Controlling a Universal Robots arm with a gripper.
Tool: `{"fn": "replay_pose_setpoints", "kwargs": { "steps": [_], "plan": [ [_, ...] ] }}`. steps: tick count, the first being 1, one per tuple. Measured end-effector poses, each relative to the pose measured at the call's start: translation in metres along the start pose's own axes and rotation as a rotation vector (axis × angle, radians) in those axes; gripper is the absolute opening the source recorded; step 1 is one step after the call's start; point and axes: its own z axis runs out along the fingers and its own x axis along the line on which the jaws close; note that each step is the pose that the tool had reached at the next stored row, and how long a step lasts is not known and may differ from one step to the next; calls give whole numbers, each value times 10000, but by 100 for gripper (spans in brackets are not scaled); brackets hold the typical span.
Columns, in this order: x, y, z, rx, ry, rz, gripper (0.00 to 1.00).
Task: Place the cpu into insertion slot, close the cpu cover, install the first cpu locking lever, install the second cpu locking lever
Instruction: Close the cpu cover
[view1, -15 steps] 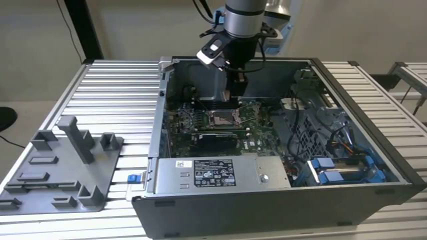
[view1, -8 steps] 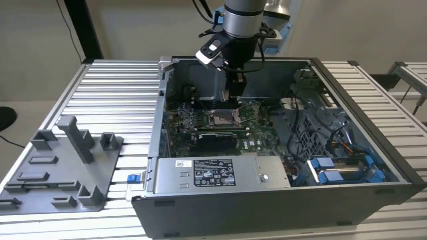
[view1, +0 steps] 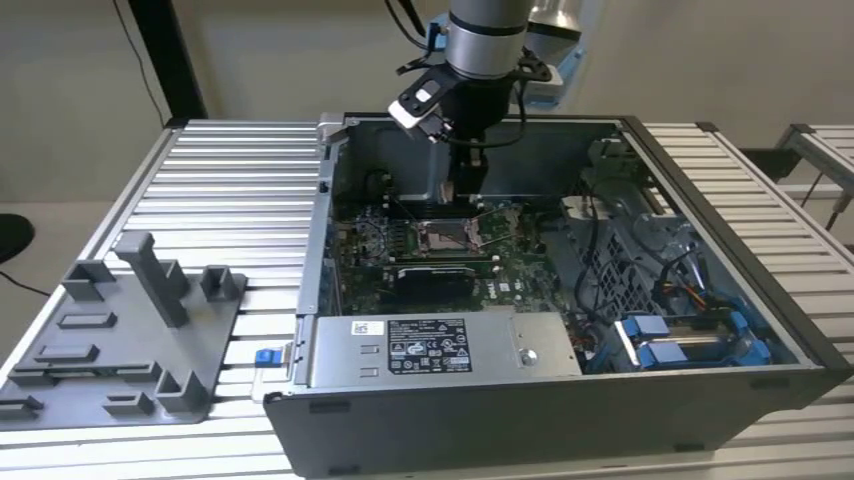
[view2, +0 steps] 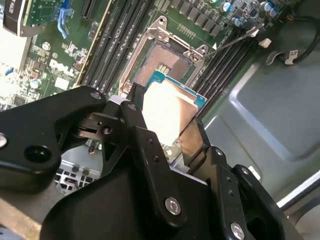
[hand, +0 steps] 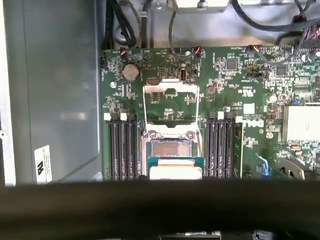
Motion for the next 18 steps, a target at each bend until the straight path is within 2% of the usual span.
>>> {"fn": "replay_pose_setpoints", "kwargs": {
  "steps": [9, 15, 18],
  "plan": [
    [-11, -1, 157, 4, 3, 28, 0],
    [-9, -66, 268, 1, 5, 29, 0],
    [4, -66, 322, 0, 4, 28, 0]
  ]
}}
